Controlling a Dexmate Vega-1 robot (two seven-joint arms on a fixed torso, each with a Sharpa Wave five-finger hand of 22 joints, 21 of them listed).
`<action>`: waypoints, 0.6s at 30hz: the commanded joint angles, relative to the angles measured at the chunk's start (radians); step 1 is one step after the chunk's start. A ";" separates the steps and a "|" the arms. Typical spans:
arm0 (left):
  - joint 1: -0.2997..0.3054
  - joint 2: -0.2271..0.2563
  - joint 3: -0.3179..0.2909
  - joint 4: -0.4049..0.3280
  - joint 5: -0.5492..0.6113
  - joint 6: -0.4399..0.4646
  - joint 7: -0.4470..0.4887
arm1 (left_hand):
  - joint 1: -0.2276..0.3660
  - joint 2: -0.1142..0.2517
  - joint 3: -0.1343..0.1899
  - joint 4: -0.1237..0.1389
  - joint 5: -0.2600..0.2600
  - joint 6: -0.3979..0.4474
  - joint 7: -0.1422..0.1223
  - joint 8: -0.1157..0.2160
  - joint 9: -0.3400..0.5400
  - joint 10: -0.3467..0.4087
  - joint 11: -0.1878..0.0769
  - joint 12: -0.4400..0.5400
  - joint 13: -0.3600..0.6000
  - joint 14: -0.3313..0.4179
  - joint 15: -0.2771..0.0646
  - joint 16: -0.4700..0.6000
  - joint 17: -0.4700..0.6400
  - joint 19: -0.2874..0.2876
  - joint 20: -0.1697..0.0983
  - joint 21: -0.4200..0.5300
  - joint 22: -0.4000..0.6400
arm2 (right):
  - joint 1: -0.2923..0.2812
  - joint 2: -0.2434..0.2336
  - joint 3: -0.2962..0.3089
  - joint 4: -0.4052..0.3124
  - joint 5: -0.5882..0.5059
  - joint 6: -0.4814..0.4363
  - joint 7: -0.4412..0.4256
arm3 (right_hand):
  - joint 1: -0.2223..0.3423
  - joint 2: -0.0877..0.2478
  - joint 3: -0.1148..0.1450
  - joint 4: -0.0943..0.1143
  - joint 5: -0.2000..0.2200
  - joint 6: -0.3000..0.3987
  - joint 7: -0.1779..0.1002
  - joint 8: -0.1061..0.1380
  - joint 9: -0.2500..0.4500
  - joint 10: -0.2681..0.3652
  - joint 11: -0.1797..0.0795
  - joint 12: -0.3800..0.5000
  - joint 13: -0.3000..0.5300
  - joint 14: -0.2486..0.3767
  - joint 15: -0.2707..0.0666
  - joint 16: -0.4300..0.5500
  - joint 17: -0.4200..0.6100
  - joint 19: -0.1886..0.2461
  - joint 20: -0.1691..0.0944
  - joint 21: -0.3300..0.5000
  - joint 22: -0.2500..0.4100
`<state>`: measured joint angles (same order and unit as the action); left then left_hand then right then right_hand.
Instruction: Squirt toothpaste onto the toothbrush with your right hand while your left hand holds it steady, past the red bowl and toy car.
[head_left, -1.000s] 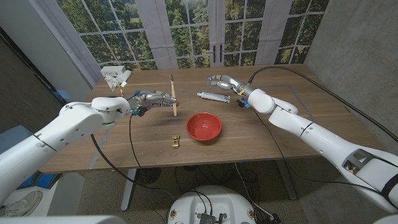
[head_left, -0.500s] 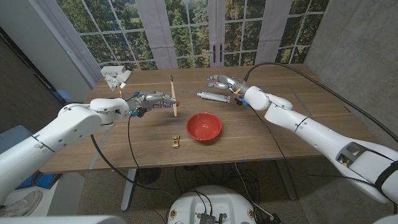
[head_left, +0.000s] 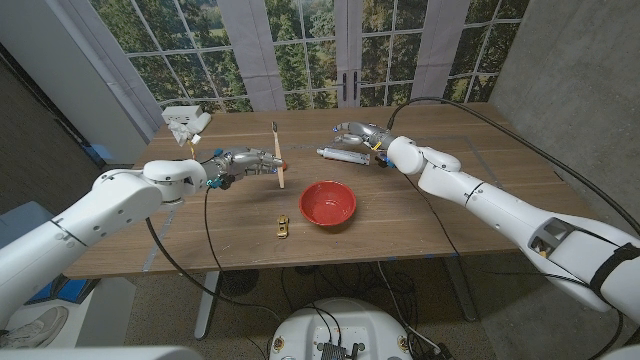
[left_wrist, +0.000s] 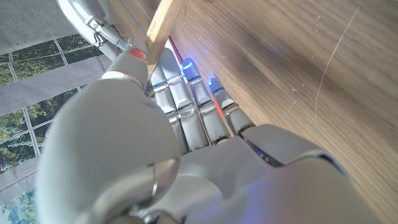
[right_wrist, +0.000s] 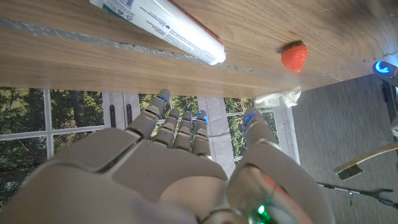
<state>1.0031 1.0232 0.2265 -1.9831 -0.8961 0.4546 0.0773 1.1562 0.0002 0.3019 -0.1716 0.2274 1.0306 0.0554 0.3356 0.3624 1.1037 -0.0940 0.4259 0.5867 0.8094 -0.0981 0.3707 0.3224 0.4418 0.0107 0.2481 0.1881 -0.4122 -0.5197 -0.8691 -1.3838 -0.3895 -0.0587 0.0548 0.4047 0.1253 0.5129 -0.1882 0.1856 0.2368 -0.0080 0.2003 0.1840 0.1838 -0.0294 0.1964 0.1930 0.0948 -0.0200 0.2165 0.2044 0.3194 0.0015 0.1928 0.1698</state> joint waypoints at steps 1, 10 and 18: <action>0.003 0.003 -0.003 0.009 -0.005 -0.013 -0.004 | 0.126 0.119 -0.005 -0.002 0.005 0.003 0.002 -0.006 0.003 0.066 -0.057 0.004 0.002 0.008 -0.142 -0.001 0.005 0.004 -0.002 0.006 0.006 | 0.050 0.031 -0.063 0.057 -0.086 -0.042 -0.020 | 0.044 -0.006 0.011 -0.005 0.004 -0.002 -0.007 -0.002 0.004 0.004 -0.016 -0.001 0.006 0.003 -0.014 -0.002 0.000 0.003 -0.005 0.003 0.003; 0.002 0.001 -0.002 0.018 -0.007 -0.018 -0.006 | 0.128 0.120 -0.006 -0.002 0.006 0.004 0.004 -0.008 0.003 0.066 -0.055 0.003 0.003 0.007 -0.142 -0.002 0.005 0.007 -0.003 0.008 0.006 | 0.082 0.062 -0.106 0.087 -0.133 -0.108 0.000 | 0.079 -0.016 0.016 -0.006 0.002 -0.005 -0.012 0.000 0.004 0.006 -0.021 0.001 0.006 0.003 -0.021 -0.003 -0.001 0.005 -0.008 0.004 0.003; 0.004 0.003 -0.004 0.021 -0.009 -0.021 -0.007 | 0.128 0.120 -0.008 -0.002 0.007 0.004 0.004 -0.010 0.005 0.066 -0.056 0.001 0.003 0.007 -0.142 -0.003 0.005 0.009 -0.003 0.009 0.007 | 0.104 0.079 -0.136 0.120 -0.153 -0.121 0.006 | 0.104 -0.023 0.017 -0.003 0.001 -0.021 -0.014 -0.005 0.005 0.008 -0.022 0.001 0.006 0.002 -0.023 -0.003 -0.002 0.004 -0.011 0.003 0.003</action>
<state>1.0051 1.0245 0.2244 -1.9689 -0.9018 0.4396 0.0725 1.1563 0.0002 0.2964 -0.1741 0.2269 1.0305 0.0552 0.3280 0.3668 1.1038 -0.0939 0.4257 0.5860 0.8094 -0.0980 0.3708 0.3224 0.4418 0.0107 0.2518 0.1934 -0.3469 -0.4712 -0.9547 -1.3140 -0.5056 -0.1516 0.0505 0.4875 0.1080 0.5261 -0.1929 0.1856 0.2264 -0.0183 0.2003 0.1839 0.1892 -0.0415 0.1964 0.1943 0.0965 -0.0324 0.2166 0.1998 0.3233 -0.0023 0.1928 0.1698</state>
